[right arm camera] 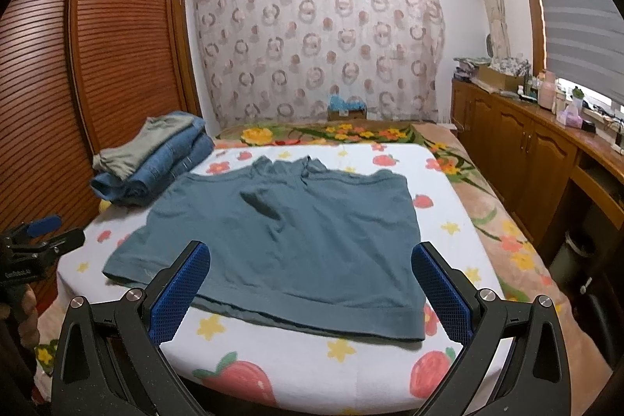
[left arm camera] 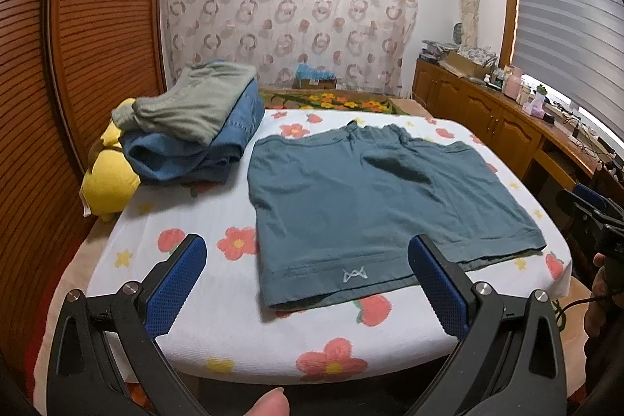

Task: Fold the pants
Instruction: 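Move both tools down toward the hem of the teal shorts, then grasp one leg hem with the left tool and fold it over the other leg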

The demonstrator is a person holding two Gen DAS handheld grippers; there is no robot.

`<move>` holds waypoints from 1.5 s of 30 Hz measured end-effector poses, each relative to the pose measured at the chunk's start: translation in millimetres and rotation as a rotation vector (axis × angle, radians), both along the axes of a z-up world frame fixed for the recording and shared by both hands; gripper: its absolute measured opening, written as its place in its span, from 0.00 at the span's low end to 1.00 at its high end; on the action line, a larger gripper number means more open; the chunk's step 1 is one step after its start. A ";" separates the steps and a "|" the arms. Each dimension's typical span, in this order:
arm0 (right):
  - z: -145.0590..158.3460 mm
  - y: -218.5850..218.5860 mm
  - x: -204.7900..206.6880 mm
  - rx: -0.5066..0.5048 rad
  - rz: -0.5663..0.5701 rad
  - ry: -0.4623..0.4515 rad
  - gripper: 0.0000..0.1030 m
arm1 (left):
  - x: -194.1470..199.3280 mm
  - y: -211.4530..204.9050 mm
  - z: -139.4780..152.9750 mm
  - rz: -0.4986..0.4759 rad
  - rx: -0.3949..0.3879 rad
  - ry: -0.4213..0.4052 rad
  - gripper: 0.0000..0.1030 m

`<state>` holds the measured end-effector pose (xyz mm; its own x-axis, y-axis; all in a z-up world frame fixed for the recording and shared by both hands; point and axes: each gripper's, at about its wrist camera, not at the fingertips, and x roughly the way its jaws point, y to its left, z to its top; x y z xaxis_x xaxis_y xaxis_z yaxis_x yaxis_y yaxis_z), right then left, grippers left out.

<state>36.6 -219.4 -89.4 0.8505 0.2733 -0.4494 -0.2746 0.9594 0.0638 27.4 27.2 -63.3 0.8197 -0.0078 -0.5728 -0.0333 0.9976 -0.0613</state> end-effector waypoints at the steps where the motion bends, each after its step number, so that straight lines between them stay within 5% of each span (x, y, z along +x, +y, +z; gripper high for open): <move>1: -1.2 0.4 3.2 -0.008 -0.009 0.009 1.00 | 1.4 1.5 -3.6 0.001 0.000 0.007 1.00; 24: -10.3 10.8 33.6 -0.087 -0.027 0.133 1.00 | 22.9 37.7 -62.2 0.012 -0.056 0.107 1.00; 27: -9.6 10.1 32.4 -0.080 -0.018 0.153 1.00 | 24.6 40.3 -64.1 -0.006 -0.071 0.113 0.93; 31: -7.8 8.5 36.1 -0.094 -0.013 0.160 1.00 | 24.4 42.3 -66.7 -0.037 -0.104 0.120 0.71; 36: -7.9 6.9 41.5 -0.105 -0.001 0.161 1.00 | 26.4 40.1 -76.6 -0.059 -0.131 0.144 0.61; 41: -12.1 1.5 39.2 -0.103 0.010 0.135 1.00 | 26.1 34.8 -77.1 -0.051 -0.075 0.135 0.54; 45: -13.7 -0.9 40.4 -0.103 0.019 0.126 1.00 | 28.0 36.1 -76.6 -0.047 -0.058 0.140 0.33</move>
<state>77.0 -220.3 -103.1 0.7808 0.2354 -0.5788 -0.2885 0.9575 0.0003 55.4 63.3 -139.9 0.7300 -0.0809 -0.6786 0.0014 0.9931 -0.1168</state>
